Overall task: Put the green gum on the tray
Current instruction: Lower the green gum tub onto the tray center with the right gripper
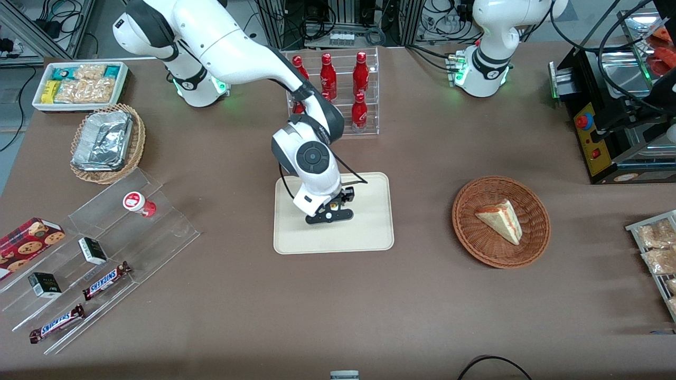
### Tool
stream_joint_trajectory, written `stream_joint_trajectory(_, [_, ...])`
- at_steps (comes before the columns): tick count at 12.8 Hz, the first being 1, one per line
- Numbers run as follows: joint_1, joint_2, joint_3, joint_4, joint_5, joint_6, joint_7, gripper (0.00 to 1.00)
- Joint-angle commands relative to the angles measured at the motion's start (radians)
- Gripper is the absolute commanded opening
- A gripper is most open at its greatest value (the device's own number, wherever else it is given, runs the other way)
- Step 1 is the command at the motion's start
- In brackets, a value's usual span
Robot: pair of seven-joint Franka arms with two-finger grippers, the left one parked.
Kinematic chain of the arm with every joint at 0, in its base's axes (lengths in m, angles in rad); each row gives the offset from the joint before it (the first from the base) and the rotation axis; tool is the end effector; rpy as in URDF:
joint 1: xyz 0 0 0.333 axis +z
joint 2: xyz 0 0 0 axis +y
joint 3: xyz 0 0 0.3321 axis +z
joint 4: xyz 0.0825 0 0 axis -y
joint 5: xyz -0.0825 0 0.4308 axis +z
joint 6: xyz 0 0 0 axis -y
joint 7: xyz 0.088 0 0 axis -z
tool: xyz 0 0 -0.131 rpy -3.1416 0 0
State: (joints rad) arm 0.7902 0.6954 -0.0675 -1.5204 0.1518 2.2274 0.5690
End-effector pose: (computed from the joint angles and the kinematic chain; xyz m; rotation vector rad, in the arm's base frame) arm 0.5604 0.5133 0.2132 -3.0683 -0.1193 0.0546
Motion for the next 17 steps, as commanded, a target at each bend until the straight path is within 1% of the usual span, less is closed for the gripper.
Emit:
stream_joint_trajectory(1, [0.003, 0.032, -0.006, 0.034, -0.011, 0.015, 0.009, 0.00])
stream_joint_trajectory(6, [0.003, 0.055, -0.006, 0.028, -0.020, 0.046, 0.008, 0.00])
stream_joint_trajectory(7, [0.003, 0.059, -0.006, 0.028, -0.020, 0.051, 0.006, 0.17])
stream_joint_trajectory(8, [0.003, 0.061, -0.006, 0.028, -0.020, 0.052, 0.008, 0.70])
stream_joint_trajectory(9, [0.003, 0.062, -0.008, 0.028, -0.021, 0.052, 0.008, 1.00])
stream_joint_trajectory(12, [0.003, 0.061, -0.008, 0.028, -0.040, 0.052, 0.002, 1.00])
stream_joint_trajectory(17, [0.001, 0.049, -0.009, 0.028, -0.043, 0.037, -0.003, 1.00])
